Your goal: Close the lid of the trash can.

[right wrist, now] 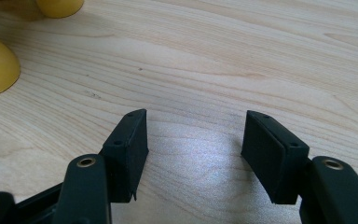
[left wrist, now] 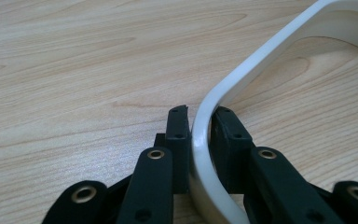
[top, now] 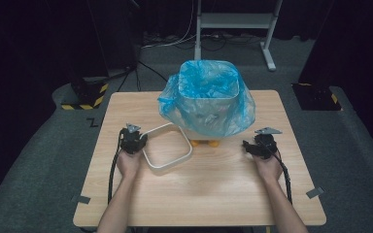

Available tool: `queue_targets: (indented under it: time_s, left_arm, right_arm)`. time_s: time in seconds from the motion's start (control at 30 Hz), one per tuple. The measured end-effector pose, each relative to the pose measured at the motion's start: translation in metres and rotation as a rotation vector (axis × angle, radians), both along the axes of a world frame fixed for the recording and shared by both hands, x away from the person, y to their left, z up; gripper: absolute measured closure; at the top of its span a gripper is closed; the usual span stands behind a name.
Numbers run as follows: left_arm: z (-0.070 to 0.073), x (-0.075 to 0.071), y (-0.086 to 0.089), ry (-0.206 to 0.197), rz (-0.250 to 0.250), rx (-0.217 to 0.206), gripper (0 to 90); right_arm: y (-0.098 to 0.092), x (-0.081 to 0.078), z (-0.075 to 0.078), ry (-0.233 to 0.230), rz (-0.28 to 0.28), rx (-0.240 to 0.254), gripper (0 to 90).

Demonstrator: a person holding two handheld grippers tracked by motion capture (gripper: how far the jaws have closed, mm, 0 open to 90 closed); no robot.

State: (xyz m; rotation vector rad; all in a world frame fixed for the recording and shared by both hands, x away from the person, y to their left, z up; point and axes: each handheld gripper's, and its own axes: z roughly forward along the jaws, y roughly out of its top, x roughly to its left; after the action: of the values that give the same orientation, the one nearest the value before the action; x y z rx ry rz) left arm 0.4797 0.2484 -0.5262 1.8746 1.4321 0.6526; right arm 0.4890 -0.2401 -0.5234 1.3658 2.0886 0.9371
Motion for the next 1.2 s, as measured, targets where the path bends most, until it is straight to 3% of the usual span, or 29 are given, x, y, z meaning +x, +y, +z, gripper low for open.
queue_targets:
  time_s: [0.17, 0.27, 0.47, 0.77, 1.2]
  left_arm:
    - [0.0, 0.0, -0.001, -0.004, -0.019, 0.005, 77.6]
    - [0.0, 0.0, 0.002, -0.005, -0.027, -0.018, 78.0]
    - [0.001, -0.001, 0.003, -0.007, -0.036, -0.026, 78.7]
    - [0.007, -0.007, 0.004, -0.003, -0.057, 0.008, 79.7]
    - [0.02, -0.024, -0.002, -0.01, -0.102, 0.018, 79.8]
  right_arm:
    - [0.0, 0.0, 0.0, 0.0, -0.003, -0.001, 39.9]
    - [0.0, 0.0, 0.0, 0.004, -0.005, 0.0, 39.2]
    - [-0.001, 0.001, 0.0, 0.007, -0.014, 0.002, 36.5]
    - [-0.001, 0.001, 0.0, 0.007, -0.026, 0.001, 34.0]
    - [-0.001, 0.001, 0.0, 0.008, -0.025, 0.001, 33.0]
